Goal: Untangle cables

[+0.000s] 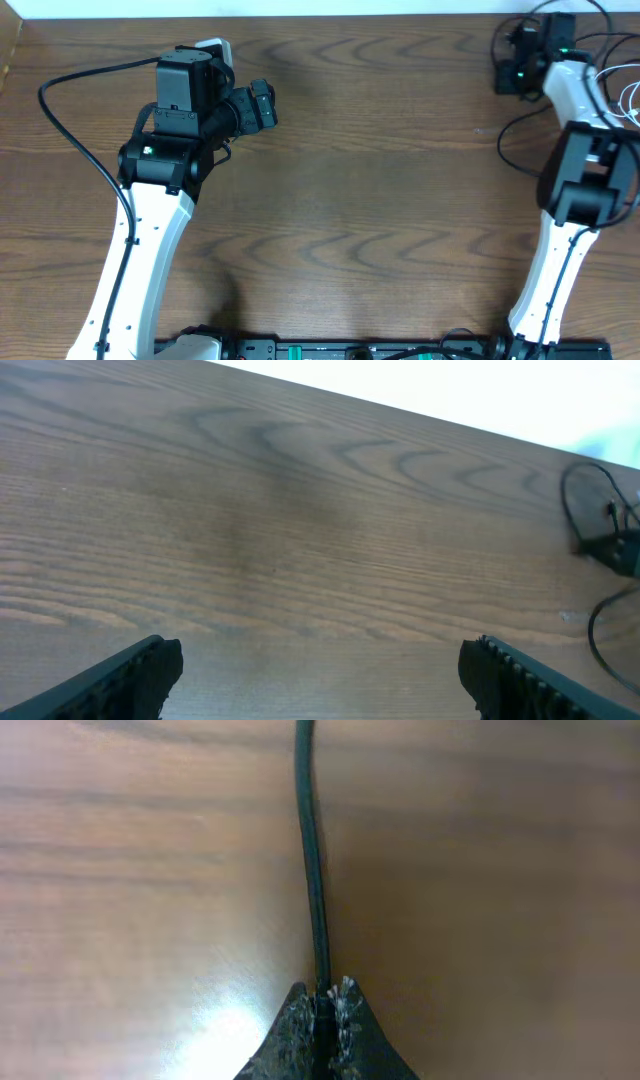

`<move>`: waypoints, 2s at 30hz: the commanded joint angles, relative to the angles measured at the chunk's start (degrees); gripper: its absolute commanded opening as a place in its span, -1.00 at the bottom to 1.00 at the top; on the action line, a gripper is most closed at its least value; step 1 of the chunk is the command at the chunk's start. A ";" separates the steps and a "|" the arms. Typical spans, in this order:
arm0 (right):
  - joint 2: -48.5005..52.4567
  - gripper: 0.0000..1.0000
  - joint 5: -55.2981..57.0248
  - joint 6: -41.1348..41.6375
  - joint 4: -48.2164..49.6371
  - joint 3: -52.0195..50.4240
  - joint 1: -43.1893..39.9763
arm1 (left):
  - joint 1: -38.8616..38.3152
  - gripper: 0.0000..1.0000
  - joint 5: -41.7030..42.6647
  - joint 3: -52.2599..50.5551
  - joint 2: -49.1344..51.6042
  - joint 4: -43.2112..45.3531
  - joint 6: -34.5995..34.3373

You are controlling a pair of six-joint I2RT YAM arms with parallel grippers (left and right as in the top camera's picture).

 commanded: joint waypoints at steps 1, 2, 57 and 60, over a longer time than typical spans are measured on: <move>-11.23 -0.98 -0.11 3.15 -3.26 -0.11 -4.61 | 0.15 0.88 0.52 0.72 0.22 0.04 -0.11; -13.03 -0.98 0.09 3.15 -4.31 -0.11 -5.46 | 0.15 0.88 0.52 0.72 0.22 0.04 -0.11; -39.98 0.98 -6.27 -4.83 -34.60 0.20 4.02 | 0.17 0.89 0.52 0.72 0.22 -6.05 -0.11; -42.42 0.98 -5.90 -4.79 -35.23 0.20 6.97 | 0.17 0.89 0.50 0.72 0.22 -6.03 -0.11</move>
